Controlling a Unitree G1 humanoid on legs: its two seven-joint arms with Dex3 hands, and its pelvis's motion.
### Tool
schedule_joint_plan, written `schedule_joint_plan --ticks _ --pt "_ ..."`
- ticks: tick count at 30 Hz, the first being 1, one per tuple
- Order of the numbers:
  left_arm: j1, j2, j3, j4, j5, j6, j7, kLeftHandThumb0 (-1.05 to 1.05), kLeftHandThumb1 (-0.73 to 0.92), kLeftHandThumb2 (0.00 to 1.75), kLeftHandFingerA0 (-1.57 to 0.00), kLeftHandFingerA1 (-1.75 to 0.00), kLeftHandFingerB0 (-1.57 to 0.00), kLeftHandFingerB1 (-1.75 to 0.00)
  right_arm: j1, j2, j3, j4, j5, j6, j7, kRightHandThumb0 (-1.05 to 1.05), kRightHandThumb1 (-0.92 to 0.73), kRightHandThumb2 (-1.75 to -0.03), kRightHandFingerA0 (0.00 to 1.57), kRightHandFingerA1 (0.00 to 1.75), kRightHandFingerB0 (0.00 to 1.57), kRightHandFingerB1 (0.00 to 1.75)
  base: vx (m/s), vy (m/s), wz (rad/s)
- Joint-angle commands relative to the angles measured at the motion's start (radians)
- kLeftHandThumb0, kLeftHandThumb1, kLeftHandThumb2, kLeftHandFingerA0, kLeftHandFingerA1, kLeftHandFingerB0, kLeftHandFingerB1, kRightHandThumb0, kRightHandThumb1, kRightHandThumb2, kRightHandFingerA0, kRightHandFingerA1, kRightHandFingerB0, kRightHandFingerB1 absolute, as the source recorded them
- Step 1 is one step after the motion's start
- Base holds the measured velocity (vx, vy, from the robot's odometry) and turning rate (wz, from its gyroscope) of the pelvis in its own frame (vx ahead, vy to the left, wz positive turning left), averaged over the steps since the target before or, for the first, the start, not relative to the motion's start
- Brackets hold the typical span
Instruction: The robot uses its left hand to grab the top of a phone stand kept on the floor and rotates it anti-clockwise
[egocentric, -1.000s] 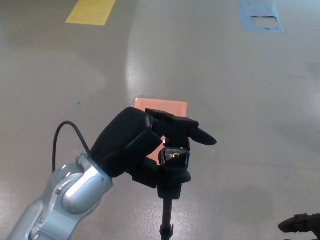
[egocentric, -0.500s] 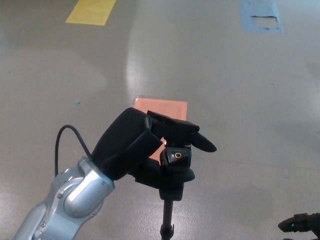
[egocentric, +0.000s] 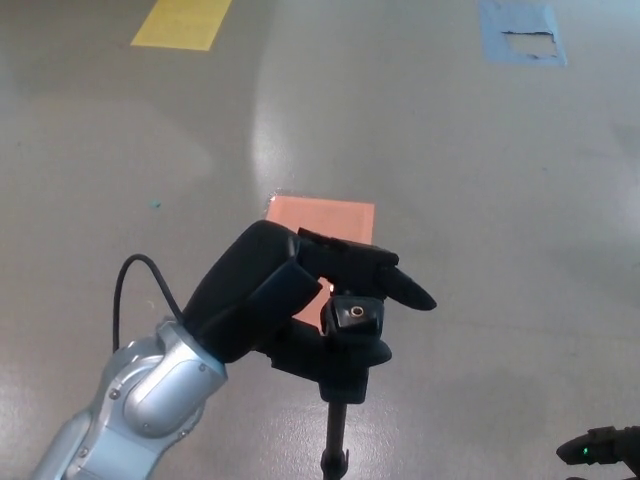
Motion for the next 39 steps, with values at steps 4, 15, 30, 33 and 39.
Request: schedule_joint_plan --ticks 4,15,30,33,39 --pt "0.035 -0.03 0.022 -0.116 -0.255 0.333 -0.173 -0.17 0.49 0.55 -0.99 -0.51 -0.86 -0.48 -0.009 -0.018 0.002 -0.001 -0.006 0.003 0.006 -0.39 -0.59 -1.02 0.5 0.63 0.13 0.46 0.0 0.0 0.0" --pt "0.027 -0.061 0.057 -0.185 -0.389 0.605 -0.239 -0.15 0.49 0.55 -0.99 -0.52 -0.86 -0.5 -0.015 -0.02 0.002 -0.003 -0.006 0.007 0.009 -0.52 -0.79 -0.65 0.59 0.42 0.26 0.31 0.0 0.0 0.0" --pt "0.033 -0.081 0.068 -0.232 -0.426 0.758 -0.249 -0.15 0.47 0.54 -1.0 -0.55 -0.87 -0.51 -0.019 -0.022 0.001 -0.005 -0.005 0.007 0.014 -0.59 -0.68 -0.9 0.53 0.55 0.24 0.44 0.0 0.0 0.0" --pt "0.025 -0.106 0.094 -0.26 -0.489 0.903 -0.245 -0.16 0.45 0.55 -1.0 -0.57 -0.88 -0.53 -0.022 -0.022 0.003 -0.007 -0.008 0.012 0.011 -0.59 -0.68 -0.91 0.53 0.55 0.24 0.44 0.0 0.0 0.0" --pt "0.006 -0.129 0.126 -0.269 -0.539 1.048 -0.232 -0.14 0.46 0.55 -0.98 -0.59 -0.85 -0.55 -0.024 -0.023 0.005 -0.011 -0.01 0.02 0.012 -0.59 -0.68 -0.91 0.53 0.55 0.24 0.44 0.0 0.0 0.0"
